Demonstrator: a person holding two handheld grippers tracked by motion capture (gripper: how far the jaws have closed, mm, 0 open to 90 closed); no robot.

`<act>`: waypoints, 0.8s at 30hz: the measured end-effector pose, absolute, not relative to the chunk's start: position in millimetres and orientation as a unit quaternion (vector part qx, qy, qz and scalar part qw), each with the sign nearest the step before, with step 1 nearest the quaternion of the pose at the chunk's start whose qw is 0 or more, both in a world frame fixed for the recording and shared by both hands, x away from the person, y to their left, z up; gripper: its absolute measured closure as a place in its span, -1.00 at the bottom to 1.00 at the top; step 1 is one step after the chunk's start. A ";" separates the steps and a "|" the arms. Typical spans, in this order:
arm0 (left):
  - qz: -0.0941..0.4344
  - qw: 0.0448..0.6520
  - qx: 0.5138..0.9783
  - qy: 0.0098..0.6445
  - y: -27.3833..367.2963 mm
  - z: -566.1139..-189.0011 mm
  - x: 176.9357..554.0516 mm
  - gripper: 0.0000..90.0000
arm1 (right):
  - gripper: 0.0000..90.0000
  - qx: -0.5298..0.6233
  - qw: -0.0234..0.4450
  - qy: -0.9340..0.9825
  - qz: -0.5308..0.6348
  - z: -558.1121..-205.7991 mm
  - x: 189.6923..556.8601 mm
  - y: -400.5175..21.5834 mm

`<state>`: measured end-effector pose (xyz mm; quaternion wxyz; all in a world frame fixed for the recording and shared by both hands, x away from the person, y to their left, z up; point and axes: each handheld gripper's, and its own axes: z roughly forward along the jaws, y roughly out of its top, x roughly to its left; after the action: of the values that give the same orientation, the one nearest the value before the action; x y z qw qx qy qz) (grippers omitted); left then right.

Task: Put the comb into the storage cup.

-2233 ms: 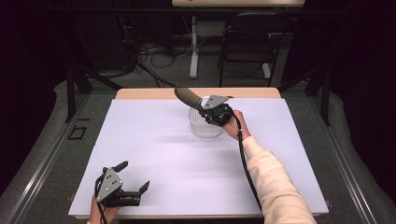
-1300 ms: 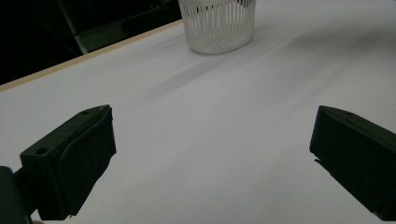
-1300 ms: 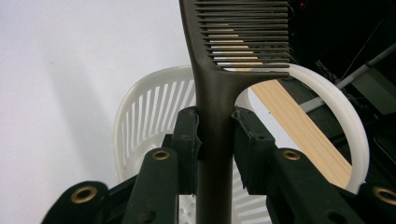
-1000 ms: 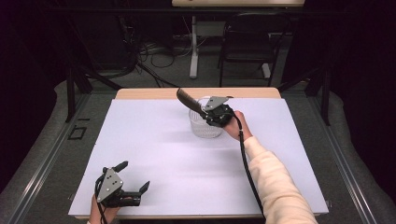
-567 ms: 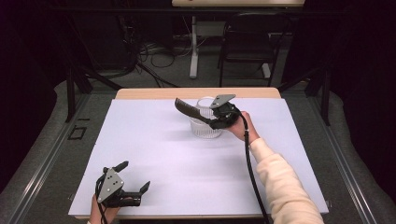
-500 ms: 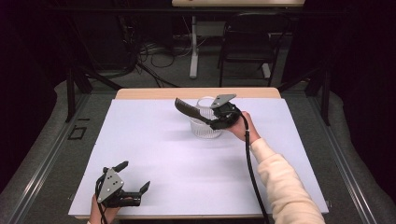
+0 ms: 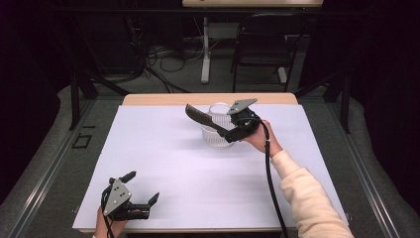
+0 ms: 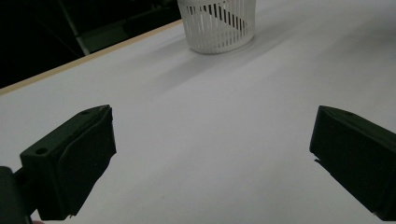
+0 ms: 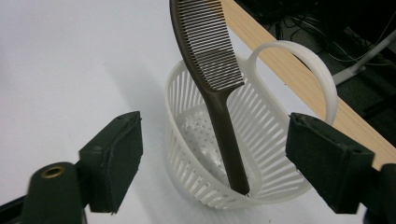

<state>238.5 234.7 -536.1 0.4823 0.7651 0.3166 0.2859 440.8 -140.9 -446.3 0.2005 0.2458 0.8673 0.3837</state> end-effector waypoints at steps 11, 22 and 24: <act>0.285 0.480 0.767 0.317 234.4 -536.3 239.4 -0.99 | -0.80 0.252 0.182 0.869 0.384 -444.1 428.7 -152.4; 0.286 0.480 0.767 0.316 234.1 -536.7 240.2 -0.99 | -0.94 0.247 0.171 0.874 0.382 -446.5 414.4 -158.0; 0.284 0.480 0.767 0.317 234.3 -536.9 240.1 -1.00 | -0.95 0.246 0.170 0.874 0.382 -447.7 411.9 -160.0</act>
<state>240.1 234.3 -536.9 0.4798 0.7671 0.3168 0.2845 411.9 -160.0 -447.7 0.1704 0.2460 0.8745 0.3818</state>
